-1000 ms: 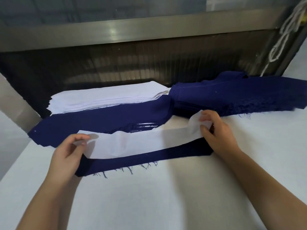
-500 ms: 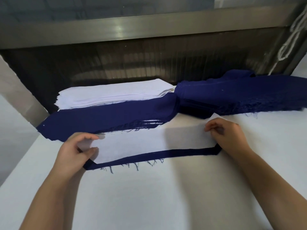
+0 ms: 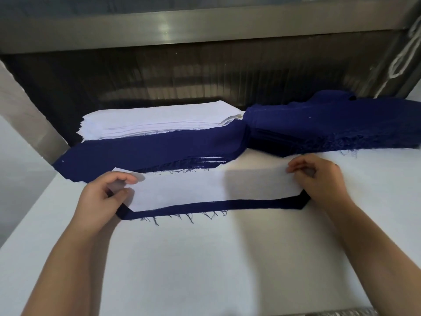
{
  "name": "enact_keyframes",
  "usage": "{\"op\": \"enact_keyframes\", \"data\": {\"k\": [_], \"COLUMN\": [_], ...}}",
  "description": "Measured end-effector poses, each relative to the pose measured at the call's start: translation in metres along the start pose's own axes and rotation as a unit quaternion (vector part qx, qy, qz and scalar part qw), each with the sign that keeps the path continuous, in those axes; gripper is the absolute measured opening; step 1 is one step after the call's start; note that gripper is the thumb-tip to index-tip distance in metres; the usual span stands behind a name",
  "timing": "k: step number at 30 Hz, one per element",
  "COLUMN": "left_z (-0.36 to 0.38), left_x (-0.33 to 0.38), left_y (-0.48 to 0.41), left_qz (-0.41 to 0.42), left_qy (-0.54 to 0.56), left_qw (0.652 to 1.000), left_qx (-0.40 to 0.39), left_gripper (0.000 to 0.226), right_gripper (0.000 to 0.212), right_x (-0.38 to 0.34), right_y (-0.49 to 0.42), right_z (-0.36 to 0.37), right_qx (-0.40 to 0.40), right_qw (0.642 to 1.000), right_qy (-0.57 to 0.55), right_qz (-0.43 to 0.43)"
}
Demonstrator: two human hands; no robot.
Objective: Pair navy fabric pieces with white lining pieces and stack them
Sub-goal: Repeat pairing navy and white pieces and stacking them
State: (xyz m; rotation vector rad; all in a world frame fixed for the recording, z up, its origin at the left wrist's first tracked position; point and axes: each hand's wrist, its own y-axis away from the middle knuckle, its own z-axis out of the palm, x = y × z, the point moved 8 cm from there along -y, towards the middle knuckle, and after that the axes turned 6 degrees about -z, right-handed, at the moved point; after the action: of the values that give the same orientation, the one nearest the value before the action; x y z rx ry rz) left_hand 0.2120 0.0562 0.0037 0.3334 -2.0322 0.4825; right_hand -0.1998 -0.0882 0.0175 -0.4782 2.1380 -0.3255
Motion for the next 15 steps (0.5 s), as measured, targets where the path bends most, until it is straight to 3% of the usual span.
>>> {"op": "enact_keyframes", "data": {"k": [5,10,15], "left_z": [-0.004,-0.008,-0.003], "left_x": [0.004,0.008,0.000], "left_y": [0.000,0.000,-0.002], "left_qz": [0.001,-0.008,-0.014], "left_qy": [-0.031,-0.072,-0.079], "left_qw": [0.999,0.997,0.997], "left_qx": [0.017,0.029,0.002], "left_gripper": [0.046,0.043,0.042], "right_gripper": [0.036,0.030,0.022], "right_x": [-0.005,-0.005,-0.006], "right_y": [0.001,0.002,0.001], "right_z": [0.001,0.011,0.011], "right_qx": [-0.013,-0.079,-0.080], "right_qw": [1.000,0.996,0.995], "right_qy": [-0.007,0.035,0.059], "right_qz": [-0.009,0.003,0.006]}}
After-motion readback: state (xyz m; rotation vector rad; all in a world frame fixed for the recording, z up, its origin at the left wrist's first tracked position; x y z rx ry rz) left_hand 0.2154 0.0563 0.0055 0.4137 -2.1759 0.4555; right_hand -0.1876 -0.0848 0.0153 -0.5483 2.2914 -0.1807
